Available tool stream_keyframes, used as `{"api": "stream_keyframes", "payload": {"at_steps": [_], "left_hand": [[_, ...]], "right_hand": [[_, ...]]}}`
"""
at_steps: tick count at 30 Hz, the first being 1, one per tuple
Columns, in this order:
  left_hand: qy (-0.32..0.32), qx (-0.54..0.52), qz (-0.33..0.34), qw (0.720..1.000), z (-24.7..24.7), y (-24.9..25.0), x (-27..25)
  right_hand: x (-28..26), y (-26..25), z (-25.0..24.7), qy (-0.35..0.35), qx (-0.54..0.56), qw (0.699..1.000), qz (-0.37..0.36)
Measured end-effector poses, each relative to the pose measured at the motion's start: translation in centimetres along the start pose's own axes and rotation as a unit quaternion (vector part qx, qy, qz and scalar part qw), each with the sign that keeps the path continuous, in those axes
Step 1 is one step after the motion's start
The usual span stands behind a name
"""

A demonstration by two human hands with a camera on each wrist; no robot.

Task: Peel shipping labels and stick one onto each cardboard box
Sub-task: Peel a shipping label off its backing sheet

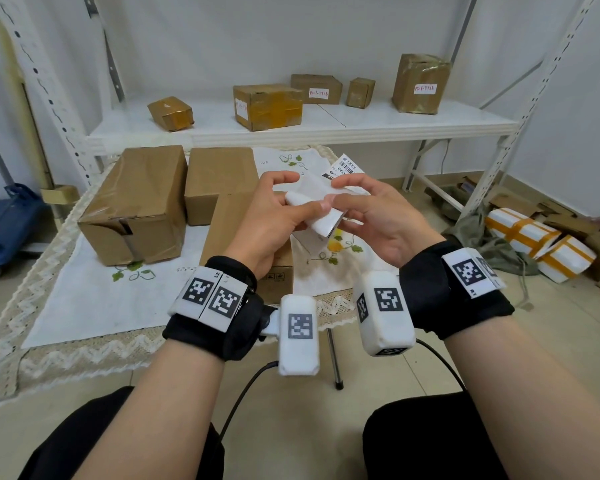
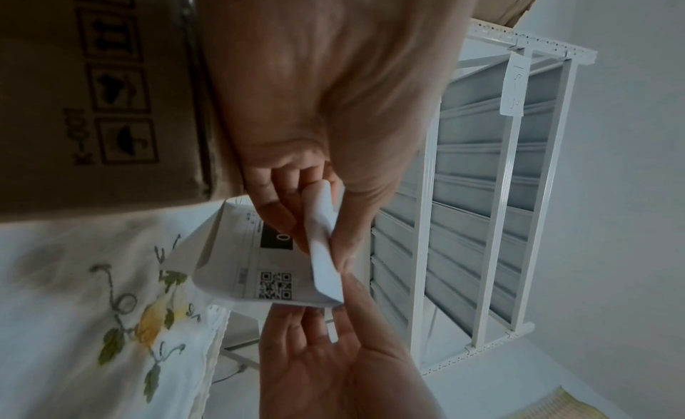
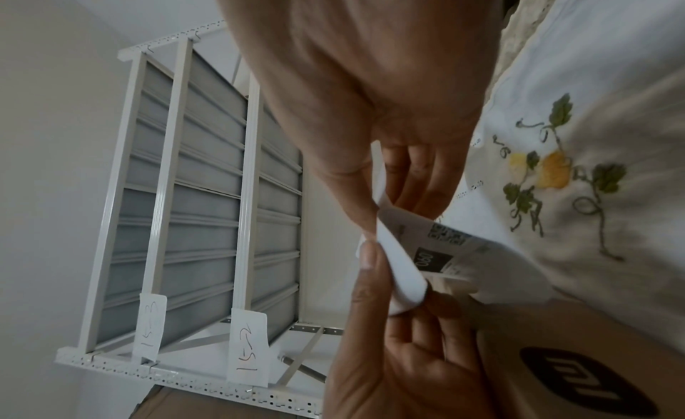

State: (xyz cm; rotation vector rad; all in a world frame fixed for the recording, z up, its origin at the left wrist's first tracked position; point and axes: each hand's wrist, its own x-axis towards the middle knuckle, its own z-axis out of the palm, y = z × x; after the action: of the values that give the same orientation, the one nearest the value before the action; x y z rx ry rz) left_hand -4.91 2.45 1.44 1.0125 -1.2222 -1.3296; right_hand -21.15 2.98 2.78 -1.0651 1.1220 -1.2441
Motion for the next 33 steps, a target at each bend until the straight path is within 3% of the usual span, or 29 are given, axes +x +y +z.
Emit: {"api": "stream_keyframes", "payload": {"at_steps": [33], "left_hand": [[-0.016, 0.091, -0.004, 0.996, -0.33, 0.27, 0.23]], "right_hand": [[0.32, -0.10, -0.10, 0.114, 0.077, 0.990, -0.008]]}}
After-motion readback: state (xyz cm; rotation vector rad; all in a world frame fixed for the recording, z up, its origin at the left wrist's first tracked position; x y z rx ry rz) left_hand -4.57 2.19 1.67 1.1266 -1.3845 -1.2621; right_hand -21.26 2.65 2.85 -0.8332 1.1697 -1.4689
